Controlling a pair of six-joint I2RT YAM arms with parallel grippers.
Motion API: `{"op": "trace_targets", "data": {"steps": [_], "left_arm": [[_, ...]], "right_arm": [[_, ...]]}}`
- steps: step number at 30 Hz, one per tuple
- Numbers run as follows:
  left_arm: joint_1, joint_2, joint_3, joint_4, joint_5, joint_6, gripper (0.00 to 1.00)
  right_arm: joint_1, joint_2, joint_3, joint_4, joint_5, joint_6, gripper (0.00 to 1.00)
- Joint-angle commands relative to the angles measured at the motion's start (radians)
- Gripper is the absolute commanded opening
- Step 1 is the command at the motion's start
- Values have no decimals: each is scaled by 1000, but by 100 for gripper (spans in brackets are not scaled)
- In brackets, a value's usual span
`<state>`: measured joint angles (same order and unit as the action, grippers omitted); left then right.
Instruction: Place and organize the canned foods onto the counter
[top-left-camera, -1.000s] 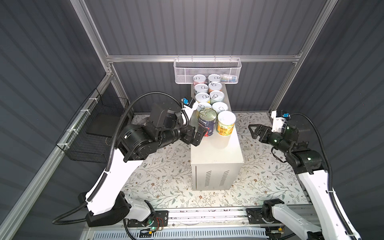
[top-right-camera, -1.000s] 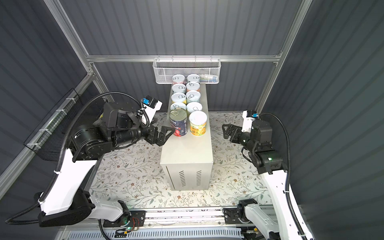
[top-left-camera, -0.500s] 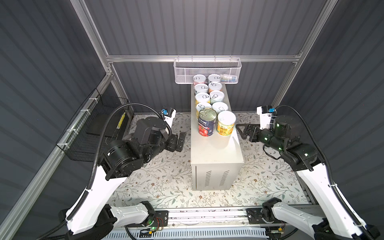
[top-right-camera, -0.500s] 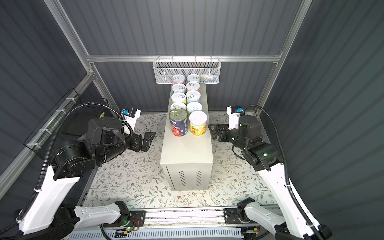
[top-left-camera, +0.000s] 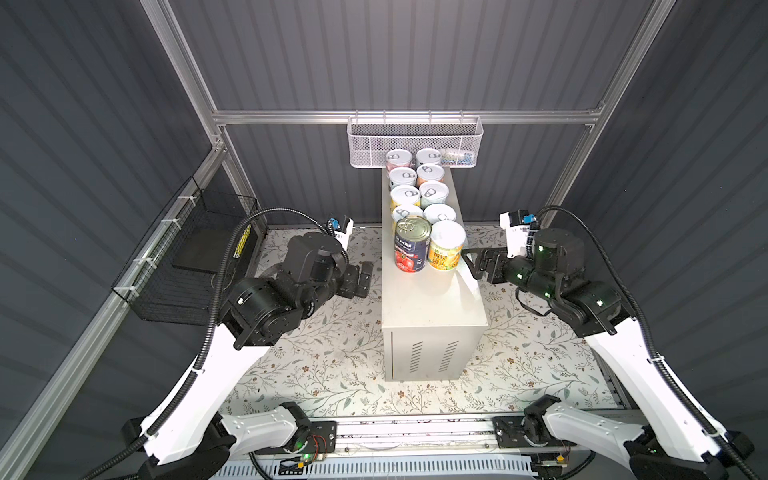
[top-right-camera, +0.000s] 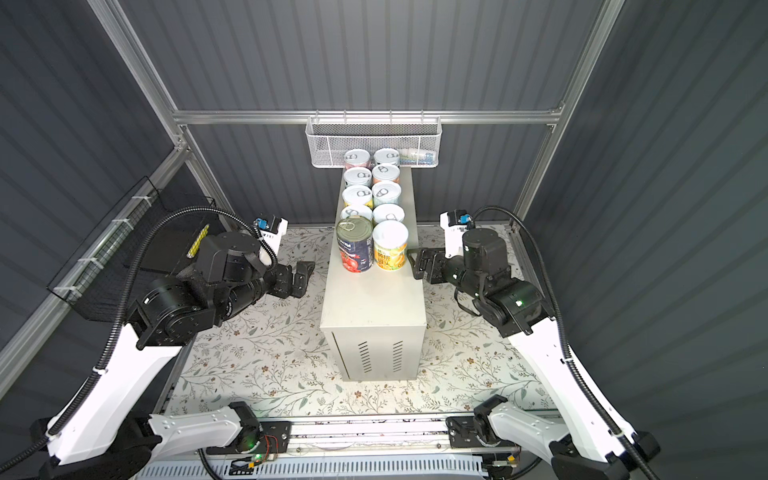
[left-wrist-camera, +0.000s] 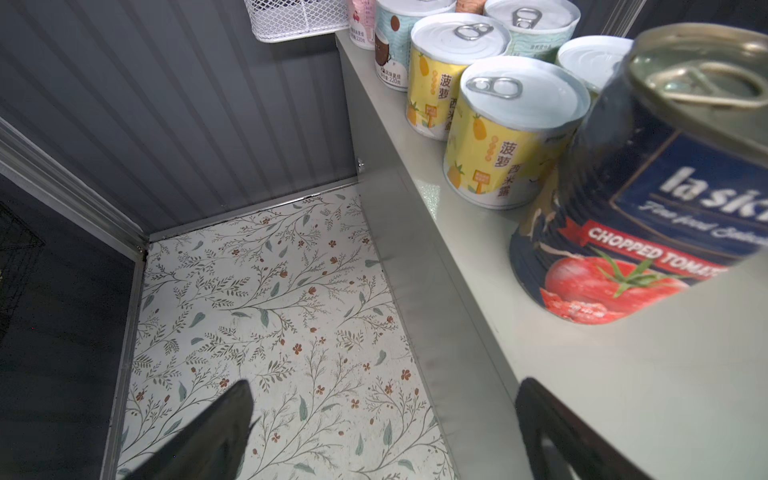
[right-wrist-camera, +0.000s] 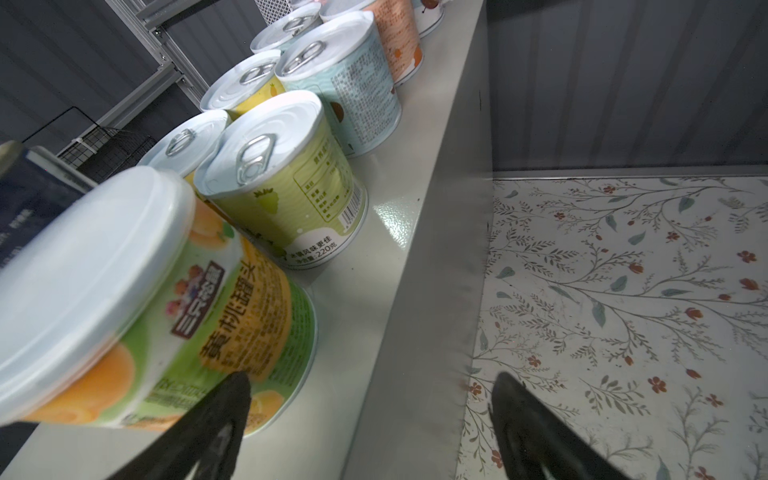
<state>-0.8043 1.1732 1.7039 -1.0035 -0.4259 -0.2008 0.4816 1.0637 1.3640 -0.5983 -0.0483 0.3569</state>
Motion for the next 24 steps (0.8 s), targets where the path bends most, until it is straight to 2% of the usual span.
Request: {"op": "trace_targets", "data": {"steps": [1, 4, 6, 10, 13, 15, 20, 24], "left_arm": [[16, -17, -34, 42, 7, -22, 100], [53, -20, -82, 57, 7, -31, 100], [111, -28, -125, 80, 41, -35, 100], [307, -82, -298, 233, 181, -42, 99], [474, -102, -453, 382, 327, -88, 99], [543, -114, -552, 501, 361, -125, 100], [551, -159, -836, 890, 193, -117, 99], [551, -82, -992, 1120, 24, -50, 99]], "right_arm": [[-1, -48, 7, -16, 81, -32, 93], [-36, -73, -5, -43, 111, -53, 95], [-96, -87, -35, -44, 88, -57, 96], [-266, -120, -174, 35, -32, -24, 99], [-316, -146, -312, 127, -10, -19, 99], [-330, -142, -374, 151, 36, -19, 99], [-343, -158, -540, 274, 169, -25, 99], [-369, -158, -700, 463, 376, -48, 99]]}}
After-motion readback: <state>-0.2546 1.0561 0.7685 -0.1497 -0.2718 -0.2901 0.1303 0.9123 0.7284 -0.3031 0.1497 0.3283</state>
